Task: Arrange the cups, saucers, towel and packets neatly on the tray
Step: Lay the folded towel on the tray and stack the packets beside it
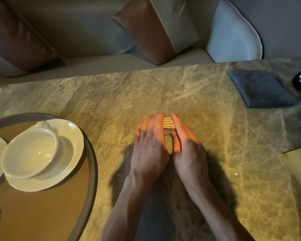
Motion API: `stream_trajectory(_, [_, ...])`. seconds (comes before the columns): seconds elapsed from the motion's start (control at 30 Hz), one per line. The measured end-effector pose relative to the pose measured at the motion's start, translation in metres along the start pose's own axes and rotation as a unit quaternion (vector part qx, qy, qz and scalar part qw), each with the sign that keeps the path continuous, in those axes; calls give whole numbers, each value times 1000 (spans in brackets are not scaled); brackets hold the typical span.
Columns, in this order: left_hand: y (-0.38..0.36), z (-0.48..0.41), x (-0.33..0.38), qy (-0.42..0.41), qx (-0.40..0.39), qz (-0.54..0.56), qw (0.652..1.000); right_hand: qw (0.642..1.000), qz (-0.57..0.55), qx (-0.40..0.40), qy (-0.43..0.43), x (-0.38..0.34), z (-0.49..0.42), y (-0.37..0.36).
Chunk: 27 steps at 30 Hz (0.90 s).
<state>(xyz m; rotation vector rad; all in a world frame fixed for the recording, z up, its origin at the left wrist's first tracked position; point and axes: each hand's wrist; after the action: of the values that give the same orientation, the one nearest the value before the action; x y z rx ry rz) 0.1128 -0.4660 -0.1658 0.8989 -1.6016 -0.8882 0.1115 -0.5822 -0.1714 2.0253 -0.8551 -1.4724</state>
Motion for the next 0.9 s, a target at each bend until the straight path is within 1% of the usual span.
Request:
stream_trajectory(0.13, [2,-5,-1,6,18,35,999,999,-30,-2,-22,-3,-3,4])
stream_trajectory(0.23, [11,-13,-3,30,-4,106,994,996,-72,-15,-56,-19,-8,18])
stream_trajectory(0.27, [18,-13,-5,42,-22,135,990,994,-77,-34,-70,-27,-10,25])
stream_trajectory(0.33, [40,-4,-6,56,-49,185,980,986,-93,-96,-97,-42,-16,44])
stream_trajectory(0.4, [67,9,-6,80,-71,240,965,965,-138,-167,-146,-61,-19,66])
stream_trajectory(0.43, [83,17,-5,112,-89,268,953,948,-176,-199,-176,-71,-18,76])
stream_trajectory(0.47, [99,27,-2,152,-103,306,934,927,-218,-227,-206,-82,-16,85])
stream_trajectory(0.53, [132,51,1,225,-111,394,884,875,-297,-268,-271,-106,-7,96])
stream_trajectory(0.6, [164,82,-1,271,-98,467,836,826,-364,-271,-334,-130,8,102])
stream_trajectory(0.63, [181,99,-3,290,-95,507,806,803,-393,-274,-355,-142,17,103])
stream_trajectory(0.67, [196,114,-6,315,-91,550,768,780,-416,-285,-370,-153,27,103])
stream_trajectory(0.73, [220,143,-15,385,-69,621,680,738,-445,-323,-392,-175,50,99])
stream_trajectory(0.77, [230,156,-19,417,-60,637,646,722,-453,-339,-399,-185,60,96])
stream_trajectory(0.8, [239,167,-25,440,-59,640,627,710,-456,-351,-406,-194,70,91])
stream_trajectory(0.83, [247,179,-31,447,-66,638,624,700,-460,-359,-412,-204,79,87])
stream_trajectory(0.9, [261,199,-42,432,-72,650,621,679,-472,-369,-424,-220,92,80])
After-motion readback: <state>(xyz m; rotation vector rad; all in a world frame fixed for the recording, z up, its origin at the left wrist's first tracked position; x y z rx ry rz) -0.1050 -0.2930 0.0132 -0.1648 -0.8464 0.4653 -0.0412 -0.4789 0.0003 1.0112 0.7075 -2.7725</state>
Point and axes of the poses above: each hand's wrist, its own z-axis away from the middle knuckle, its own y-axis out of the back of the hand, x = y × z, and after that the axes turned 4 degrees about -z, right-handed
